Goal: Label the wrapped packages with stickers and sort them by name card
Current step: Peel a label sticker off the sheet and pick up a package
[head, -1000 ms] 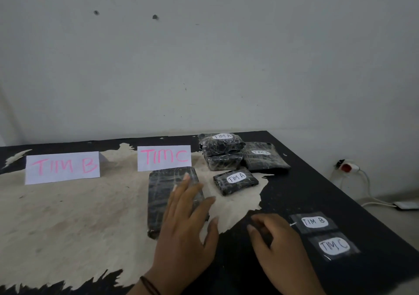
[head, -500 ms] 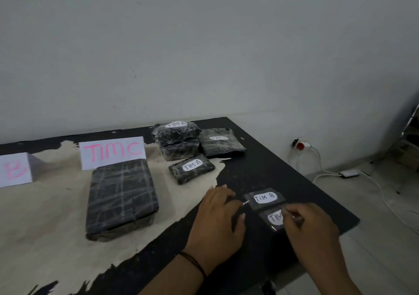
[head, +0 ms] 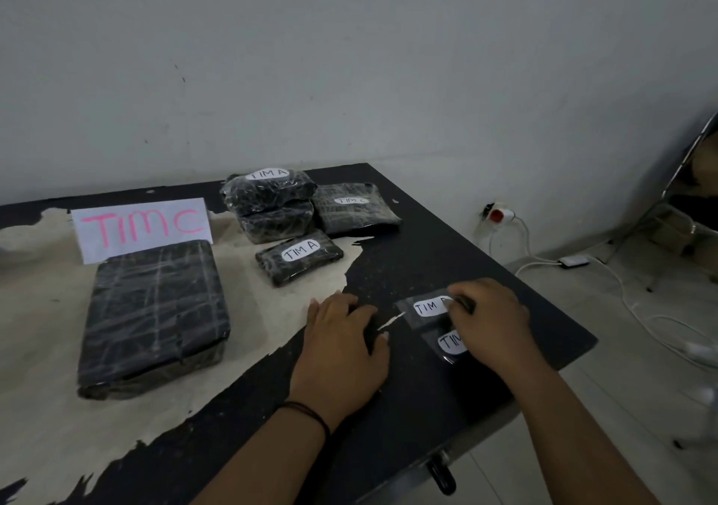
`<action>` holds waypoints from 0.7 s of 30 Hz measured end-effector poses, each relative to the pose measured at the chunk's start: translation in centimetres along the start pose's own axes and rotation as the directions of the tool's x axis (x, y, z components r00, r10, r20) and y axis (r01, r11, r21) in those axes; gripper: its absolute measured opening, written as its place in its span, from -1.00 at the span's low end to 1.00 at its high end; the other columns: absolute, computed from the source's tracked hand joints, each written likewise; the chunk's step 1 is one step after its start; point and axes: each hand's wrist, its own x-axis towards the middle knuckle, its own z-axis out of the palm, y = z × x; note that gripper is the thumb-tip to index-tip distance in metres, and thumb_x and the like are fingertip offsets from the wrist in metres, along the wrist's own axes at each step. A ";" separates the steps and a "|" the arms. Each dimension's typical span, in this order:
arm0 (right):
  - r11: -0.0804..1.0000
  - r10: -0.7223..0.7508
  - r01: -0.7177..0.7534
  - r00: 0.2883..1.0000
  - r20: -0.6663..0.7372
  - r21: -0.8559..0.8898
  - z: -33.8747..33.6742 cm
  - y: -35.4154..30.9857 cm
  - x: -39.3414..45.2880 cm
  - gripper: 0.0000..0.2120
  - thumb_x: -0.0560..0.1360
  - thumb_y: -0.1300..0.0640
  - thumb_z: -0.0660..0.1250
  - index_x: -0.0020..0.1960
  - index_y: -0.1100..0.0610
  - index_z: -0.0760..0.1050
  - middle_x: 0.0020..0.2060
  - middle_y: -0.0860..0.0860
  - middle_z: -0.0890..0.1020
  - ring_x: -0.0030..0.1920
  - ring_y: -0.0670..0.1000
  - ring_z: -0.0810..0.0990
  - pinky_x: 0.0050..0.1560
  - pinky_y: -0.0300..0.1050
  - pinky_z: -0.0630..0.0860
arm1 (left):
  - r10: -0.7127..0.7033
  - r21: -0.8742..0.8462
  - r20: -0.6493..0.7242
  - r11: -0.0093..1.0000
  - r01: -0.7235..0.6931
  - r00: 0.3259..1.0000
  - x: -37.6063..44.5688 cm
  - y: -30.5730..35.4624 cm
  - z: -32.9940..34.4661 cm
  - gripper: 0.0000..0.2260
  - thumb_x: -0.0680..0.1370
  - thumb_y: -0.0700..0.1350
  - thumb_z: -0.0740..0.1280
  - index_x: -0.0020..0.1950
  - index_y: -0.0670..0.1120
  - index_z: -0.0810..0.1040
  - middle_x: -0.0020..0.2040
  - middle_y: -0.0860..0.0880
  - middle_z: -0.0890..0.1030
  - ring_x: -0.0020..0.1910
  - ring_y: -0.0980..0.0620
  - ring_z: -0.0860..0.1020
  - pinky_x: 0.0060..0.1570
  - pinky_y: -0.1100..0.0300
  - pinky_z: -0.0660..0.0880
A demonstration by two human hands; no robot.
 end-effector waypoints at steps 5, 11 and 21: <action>0.956 -0.289 0.292 0.949 0.124 -0.009 1.5 -2.2 1.2 -0.75 0.53 0.03 0.25 0.19 -0.12 0.51 0.18 -0.14 0.42 0.29 -0.09 0.28 0.27 -0.11 0.09 | -0.023 -0.018 0.004 1.000 0.023 1.000 0.2 0.0 0.0 -0.62 0.52 0.11 0.23 0.31 0.06 0.45 0.29 0.08 0.36 0.35 0.14 0.26 0.50 0.02 -0.15; 0.922 -0.370 0.386 0.897 0.243 -0.023 1.8 -2.9 3.4 -0.74 0.50 0.18 0.19 0.08 -0.11 0.51 0.21 -0.12 0.36 0.35 -0.10 0.17 0.31 -0.13 -0.02 | -0.031 -0.025 0.005 0.999 0.032 0.999 0.3 -0.1 0.0 -0.64 0.52 0.13 0.23 0.29 0.07 0.46 0.26 0.08 0.36 0.32 0.14 0.29 0.49 -0.01 -0.10; 0.902 -0.407 0.432 0.862 0.301 -0.019 1.3 -2.7 4.1 -0.78 0.49 0.20 0.19 -0.15 -0.10 0.49 0.18 -0.15 0.35 0.33 -0.12 0.16 0.27 -0.17 -0.04 | -0.040 -0.037 0.005 0.999 0.040 0.999 0.3 0.0 -0.1 -0.65 0.52 0.12 0.23 0.28 0.07 0.46 0.27 0.08 0.35 0.32 0.14 0.27 0.50 0.00 -0.10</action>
